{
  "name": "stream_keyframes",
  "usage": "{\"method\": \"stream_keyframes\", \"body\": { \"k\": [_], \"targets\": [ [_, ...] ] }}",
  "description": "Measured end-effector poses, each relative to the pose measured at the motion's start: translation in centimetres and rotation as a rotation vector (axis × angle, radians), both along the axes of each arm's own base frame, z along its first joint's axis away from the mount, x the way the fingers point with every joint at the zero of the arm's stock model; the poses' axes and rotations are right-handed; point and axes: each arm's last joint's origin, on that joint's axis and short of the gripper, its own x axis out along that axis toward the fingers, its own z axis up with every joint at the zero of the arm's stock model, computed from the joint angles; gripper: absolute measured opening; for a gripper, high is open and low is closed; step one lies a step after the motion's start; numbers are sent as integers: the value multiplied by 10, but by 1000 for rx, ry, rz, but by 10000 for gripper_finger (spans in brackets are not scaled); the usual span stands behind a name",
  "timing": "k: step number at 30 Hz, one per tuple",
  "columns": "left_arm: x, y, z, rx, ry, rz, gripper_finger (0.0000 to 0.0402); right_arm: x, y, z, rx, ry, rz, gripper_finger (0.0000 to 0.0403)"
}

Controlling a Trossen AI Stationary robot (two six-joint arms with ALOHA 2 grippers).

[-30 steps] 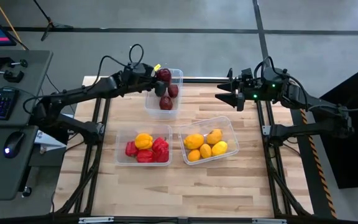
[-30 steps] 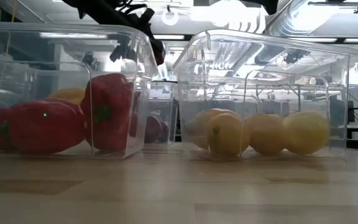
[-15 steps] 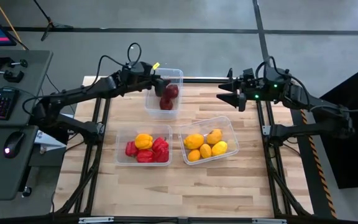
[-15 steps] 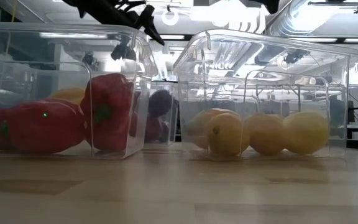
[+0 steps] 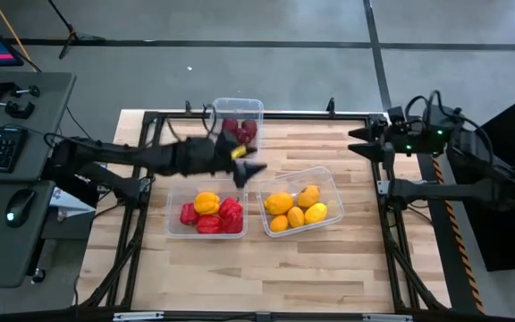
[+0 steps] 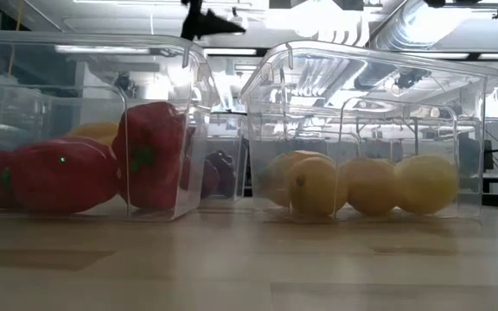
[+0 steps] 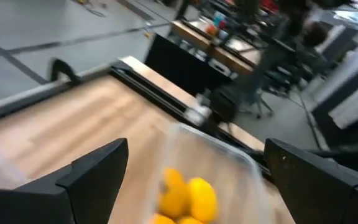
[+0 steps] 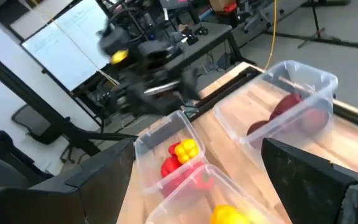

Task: Sort produce into baskets
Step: Return to Home Position

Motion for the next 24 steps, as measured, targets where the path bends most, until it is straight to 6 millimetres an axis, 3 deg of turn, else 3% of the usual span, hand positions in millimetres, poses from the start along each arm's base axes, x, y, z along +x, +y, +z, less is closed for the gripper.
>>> {"method": "stream_keyframes", "body": {
  "k": [5,9,17,20,24],
  "targets": [
    [-5,-53,-12,13,6,-21,365,-4,1,-3,84,-8,-18,343],
    [-30,-73,-26,-9,2,6,365,7,-2,-15,138,19,-29,343],
    [-108,-53,-7,37,-157,3,352,46,-12,-51,317,137,-18,343],
    [-131,-45,-15,43,-192,12,319,61,-14,-45,286,70,67,343],
    [-150,-40,-42,36,-187,7,247,71,-12,-20,235,-94,123,343]
  ]
}}
